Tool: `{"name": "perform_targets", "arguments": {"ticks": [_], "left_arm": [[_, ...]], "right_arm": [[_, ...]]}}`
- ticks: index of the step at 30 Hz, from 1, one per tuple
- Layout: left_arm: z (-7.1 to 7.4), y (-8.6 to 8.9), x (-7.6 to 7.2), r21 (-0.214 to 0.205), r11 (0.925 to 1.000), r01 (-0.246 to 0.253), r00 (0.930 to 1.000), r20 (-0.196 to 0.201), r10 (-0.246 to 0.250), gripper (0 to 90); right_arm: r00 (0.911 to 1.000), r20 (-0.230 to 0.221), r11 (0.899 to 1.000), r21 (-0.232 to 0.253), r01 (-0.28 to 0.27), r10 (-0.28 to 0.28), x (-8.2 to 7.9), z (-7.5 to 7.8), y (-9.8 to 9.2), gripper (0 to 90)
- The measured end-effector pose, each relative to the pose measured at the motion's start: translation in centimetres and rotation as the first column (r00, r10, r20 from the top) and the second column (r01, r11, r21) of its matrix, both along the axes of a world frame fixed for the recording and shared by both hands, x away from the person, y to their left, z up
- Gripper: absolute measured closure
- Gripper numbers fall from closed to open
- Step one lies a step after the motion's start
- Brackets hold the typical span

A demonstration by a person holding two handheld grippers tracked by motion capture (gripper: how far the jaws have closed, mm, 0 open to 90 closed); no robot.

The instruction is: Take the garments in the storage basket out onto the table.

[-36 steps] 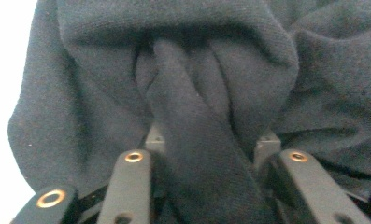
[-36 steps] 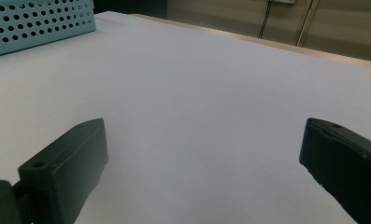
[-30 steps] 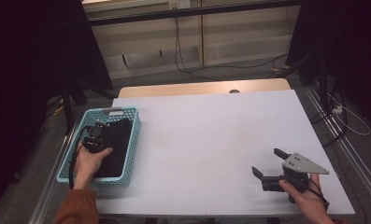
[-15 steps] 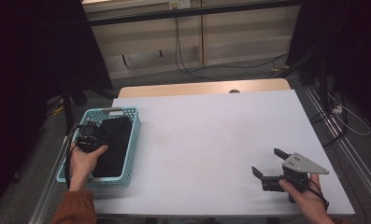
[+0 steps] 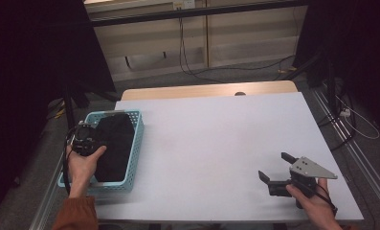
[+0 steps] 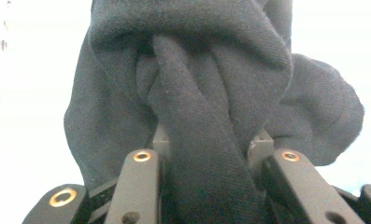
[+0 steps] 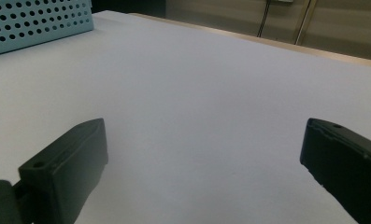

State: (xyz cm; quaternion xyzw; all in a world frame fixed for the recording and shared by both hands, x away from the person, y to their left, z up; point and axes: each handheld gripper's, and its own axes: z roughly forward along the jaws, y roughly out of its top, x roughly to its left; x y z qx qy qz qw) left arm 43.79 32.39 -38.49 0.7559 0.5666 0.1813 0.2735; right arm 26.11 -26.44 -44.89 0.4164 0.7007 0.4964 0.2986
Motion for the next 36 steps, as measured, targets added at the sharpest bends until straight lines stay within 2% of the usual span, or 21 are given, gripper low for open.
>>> {"name": "perform_targets", "arguments": {"ticks": [4, 10, 15, 18, 25, 32, 36], "left_arm": [[0.2, 0.2, -0.2, -0.025, 0.9996, -0.015, 0.9992, 0.036, 0.016, 66.4], [0.6, 0.4, -0.5, -0.032, 0.9991, -0.027, 0.9958, 0.087, 0.029, 66.4], [0.8, 0.5, -0.7, -0.042, 0.999, -0.016, 0.9943, 0.105, 0.02, 66.6], [1.0, 0.5, -0.9, -0.057, 0.9982, -0.021, 0.9891, 0.144, 0.029, 66.6], [1.6, 0.8, -1.4, -0.09, 0.9949, -0.046, 0.9764, 0.206, 0.064, 66.6], [2.1, 1.0, -1.8, -0.123, 0.9917, -0.036, 0.965, 0.254, 0.067, 66.5], [2.3, 1.0, -2.1, -0.135, 0.9906, -0.022, 0.9535, 0.295, 0.061, 66.5]], "right_arm": [[1.0, 0.0, 1.0, -0.001, -0.001, 0.001, 0.0, 0.0, 0.0, 0.4], [1.0, 0.0, 1.0, -0.008, -0.002, 0.002, 0.0, 0.0, 0.1, 0.3], [1.0, 0.001, 1.0, -0.004, 0.002, -0.002, 0.0, 0.0, 0.0, 0.3], [1.0, 0.002, 1.0, -0.004, -0.002, 0.002, 0.0, 0.0, 0.1, 0.3], [1.0, 0.002, 1.0, -0.003, 0.001, -0.001, 0.0, 0.0, 0.0, 0.3], [1.0, 0.002, 1.0, -0.002, 0.002, -0.002, 0.0, 0.0, 0.0, 0.3], [1.0, 0.002, 1.0, -0.001, 0.002, -0.002, 0.0, 0.0, 0.0, 0.3]]}}
